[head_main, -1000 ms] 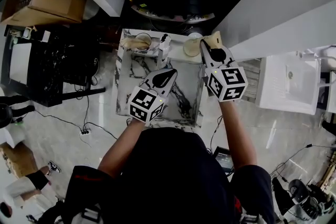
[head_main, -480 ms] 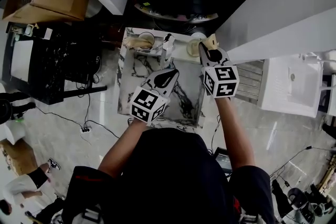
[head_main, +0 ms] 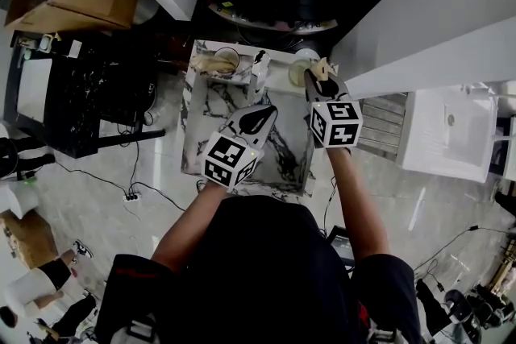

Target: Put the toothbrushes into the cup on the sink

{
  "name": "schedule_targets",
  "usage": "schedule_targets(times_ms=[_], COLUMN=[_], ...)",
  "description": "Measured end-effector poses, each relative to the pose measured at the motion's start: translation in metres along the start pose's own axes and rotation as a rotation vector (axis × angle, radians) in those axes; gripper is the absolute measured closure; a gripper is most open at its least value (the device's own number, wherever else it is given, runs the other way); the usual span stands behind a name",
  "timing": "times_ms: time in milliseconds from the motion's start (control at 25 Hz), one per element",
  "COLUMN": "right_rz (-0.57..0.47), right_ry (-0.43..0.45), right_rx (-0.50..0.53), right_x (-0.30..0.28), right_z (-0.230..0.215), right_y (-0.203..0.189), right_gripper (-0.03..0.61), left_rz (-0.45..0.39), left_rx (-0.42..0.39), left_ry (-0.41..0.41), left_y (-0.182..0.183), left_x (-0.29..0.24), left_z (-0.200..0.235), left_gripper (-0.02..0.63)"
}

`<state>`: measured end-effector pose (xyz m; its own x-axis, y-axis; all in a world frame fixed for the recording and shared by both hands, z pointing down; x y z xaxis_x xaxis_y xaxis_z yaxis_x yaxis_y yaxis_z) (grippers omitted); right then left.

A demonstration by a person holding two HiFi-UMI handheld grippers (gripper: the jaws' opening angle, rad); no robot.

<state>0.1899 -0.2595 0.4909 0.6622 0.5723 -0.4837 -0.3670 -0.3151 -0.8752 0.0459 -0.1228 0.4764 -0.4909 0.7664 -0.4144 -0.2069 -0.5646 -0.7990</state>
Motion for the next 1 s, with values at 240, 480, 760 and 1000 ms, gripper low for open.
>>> schedule_targets(times_ms=[240, 480, 760, 1000], right_rz=[0.029, 0.032, 0.032, 0.021], right_ry=[0.019, 0.026, 0.035, 0.043], right_rx=[-0.025, -0.037, -0.042, -0.041], right_x=[-0.003, -0.003, 0.002, 0.009], right_z=[0.002, 0.004, 0.007, 0.009], right_y=[-0.005, -0.006, -0.009, -0.007], right_gripper=[0.46, 0.439, 0.436, 0.436], left_rz=[-0.003, -0.008, -0.011, -0.019], left_rx=[0.005, 0.008, 0.004, -0.004], left_ry=[0.007, 0.011, 0.012, 0.016], left_y=[0.001, 0.0, -0.002, -0.004], left_x=[0.0, 0.002, 0.005, 0.011], left_z=[0.001, 0.002, -0.002, -0.007], left_gripper=[0.6, 0.6, 0.6, 0.6])
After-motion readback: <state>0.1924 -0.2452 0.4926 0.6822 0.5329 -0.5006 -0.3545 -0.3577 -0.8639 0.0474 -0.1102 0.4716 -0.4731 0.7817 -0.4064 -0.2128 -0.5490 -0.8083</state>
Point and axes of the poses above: the fingertips, and each gripper's own axes: x backward along the fingers, z to its left, y out of its top, the point moved 9 cm from there along x, backward along the fingers, and after that the axes turned 11 degrees about x, right-handed, at the moved point
